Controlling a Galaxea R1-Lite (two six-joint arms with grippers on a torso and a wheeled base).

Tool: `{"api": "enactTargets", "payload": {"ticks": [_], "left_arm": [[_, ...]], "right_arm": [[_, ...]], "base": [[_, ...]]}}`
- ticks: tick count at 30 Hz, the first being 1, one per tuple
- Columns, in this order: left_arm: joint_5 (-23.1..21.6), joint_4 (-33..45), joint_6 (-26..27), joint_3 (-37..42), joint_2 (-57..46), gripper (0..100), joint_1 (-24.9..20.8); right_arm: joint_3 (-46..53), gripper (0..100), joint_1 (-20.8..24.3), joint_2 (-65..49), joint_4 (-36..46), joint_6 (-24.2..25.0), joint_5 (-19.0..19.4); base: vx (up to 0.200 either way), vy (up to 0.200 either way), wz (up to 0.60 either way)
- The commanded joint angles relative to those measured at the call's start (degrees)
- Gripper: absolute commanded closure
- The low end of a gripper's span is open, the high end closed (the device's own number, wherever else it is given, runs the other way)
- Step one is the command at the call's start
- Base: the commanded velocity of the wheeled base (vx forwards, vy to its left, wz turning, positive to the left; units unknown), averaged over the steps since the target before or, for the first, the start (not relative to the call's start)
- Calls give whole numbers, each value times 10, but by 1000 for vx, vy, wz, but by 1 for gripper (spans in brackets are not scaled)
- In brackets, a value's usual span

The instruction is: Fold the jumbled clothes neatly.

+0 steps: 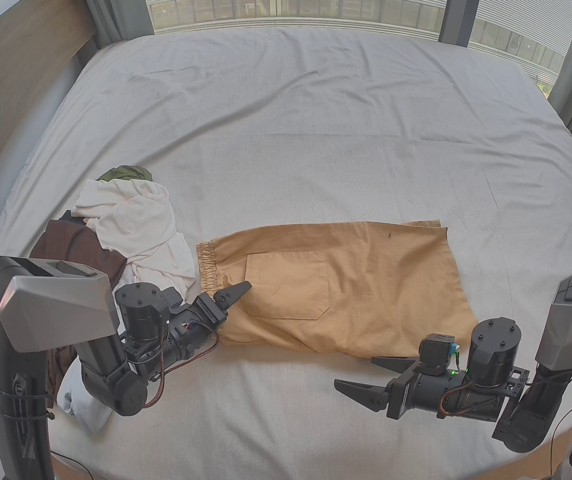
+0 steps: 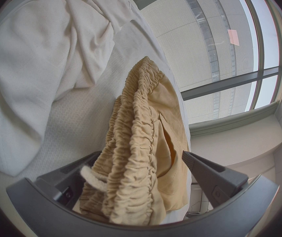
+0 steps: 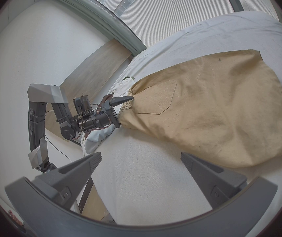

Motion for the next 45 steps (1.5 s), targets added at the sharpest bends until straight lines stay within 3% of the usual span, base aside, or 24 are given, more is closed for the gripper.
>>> {"api": "enactTargets", "payload": {"ticks": [1,5,6,16,22,24,32,37,45], "left_arm": [[0,-2,-1,-6,2,0,1],[9,-1,-1,-6,6,0,0],[11,-1,-1,-7,6,100,0],[14,-2,2,7,-13,100,-1],[13,-1,13,77,-76,100,-27],[11,-2,40,130,-94,100,-21],[7,-3,74,185,-133,100,46],[-51,-3,77,238,-194,100,100],[-59,-3,80,268,-206,100,123]], "right_arm": [[0,0,0,1,0,1,0],[-1,0,0,3,0,1,-1],[0,0,0,3,0,1,-1],[1,0,0,5,0,1,-1],[-1,0,-8,1,0,0,-2],[-8,0,-19,-1,0,0,-1],[-8,0,-22,1,0,0,-1],[-11,0,-18,4,0,0,-1],[-11,0,-16,4,0,0,-1]], "base": [[0,0,0],[0,0,0],[0,0,0],[0,0,0],[0,0,0],[0,0,0],[0,0,0],[0,0,0],[0,0,0]]}}
